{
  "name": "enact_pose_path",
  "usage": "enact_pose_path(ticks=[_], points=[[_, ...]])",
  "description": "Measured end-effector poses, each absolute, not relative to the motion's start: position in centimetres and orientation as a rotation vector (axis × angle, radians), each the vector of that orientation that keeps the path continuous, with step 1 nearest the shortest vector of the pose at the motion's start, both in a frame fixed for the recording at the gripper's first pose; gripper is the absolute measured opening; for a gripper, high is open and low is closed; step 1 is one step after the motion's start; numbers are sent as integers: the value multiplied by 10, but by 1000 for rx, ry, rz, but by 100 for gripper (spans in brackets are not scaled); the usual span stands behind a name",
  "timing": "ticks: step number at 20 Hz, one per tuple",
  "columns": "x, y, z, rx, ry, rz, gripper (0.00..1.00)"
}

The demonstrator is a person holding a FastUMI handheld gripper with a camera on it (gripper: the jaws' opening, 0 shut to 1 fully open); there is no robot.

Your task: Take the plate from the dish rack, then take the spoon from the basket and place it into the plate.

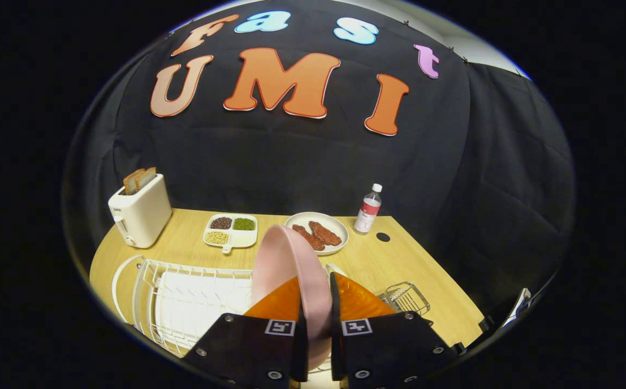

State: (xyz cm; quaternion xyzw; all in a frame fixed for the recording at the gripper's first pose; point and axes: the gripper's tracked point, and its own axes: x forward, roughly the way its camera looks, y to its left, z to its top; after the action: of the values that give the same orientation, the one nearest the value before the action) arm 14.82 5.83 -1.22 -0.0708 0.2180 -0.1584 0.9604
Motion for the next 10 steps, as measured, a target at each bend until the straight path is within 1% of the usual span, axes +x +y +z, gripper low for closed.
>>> enact_pose_path(ticks=[5,10], points=[[110,61,-10,-42,442,-254,17],[56,74,-27,160,458,-143,16]])
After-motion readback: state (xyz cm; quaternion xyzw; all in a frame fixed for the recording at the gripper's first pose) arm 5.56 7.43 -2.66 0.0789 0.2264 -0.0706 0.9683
